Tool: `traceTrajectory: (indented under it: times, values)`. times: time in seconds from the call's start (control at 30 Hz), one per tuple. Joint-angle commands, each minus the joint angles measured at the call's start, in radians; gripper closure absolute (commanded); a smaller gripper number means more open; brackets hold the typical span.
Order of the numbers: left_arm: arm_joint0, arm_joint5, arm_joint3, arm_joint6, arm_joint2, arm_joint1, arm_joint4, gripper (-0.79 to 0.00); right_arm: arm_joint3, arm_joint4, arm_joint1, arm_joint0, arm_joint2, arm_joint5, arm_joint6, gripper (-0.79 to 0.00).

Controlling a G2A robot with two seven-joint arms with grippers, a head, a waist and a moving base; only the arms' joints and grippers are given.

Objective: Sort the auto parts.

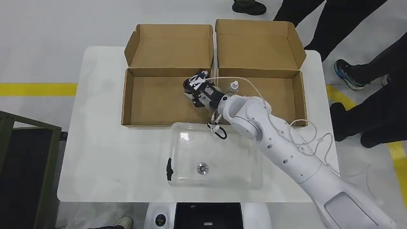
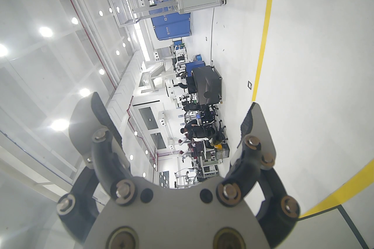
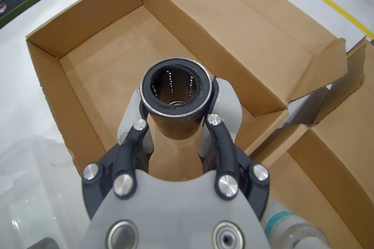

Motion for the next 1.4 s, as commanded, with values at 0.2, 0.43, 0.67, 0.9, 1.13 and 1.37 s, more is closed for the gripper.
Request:
traceTrajectory:
  times: [0.2,0.43,0.67,0.9,1.13,1.37]
  values:
    - [0.0,0.0,0.0,0.0,0.0,0.0,0.0,-0.785,0.047,-0.035,-0.02,0.014,-0.012,0.001,-0.002,-0.265]
    - [0.0,0.0,0.0,0.0,0.0,0.0,0.0,-0.785,0.069,-0.068,-0.035,0.02,-0.019,0.002,0.012,-0.302]
    - [0.0,0.0,0.0,0.0,0.0,0.0,0.0,-0.785,0.08,-0.109,-0.045,0.024,-0.022,-0.012,0.034,-0.363]
    - [0.0,0.0,0.0,0.0,0.0,0.0,0.0,-0.785,0.089,-0.128,-0.056,0.021,-0.021,-0.023,0.05,-0.489]
    - [0.0,0.0,0.0,0.0,0.0,0.0,0.0,-0.785,0.046,-0.154,-0.056,0.008,0.007,-0.027,0.053,-0.533]
    - [0.0,0.0,0.0,0.0,0.0,0.0,0.0,-0.785,-0.085,-0.165,-0.04,-0.041,0.078,-0.052,0.055,-0.557]
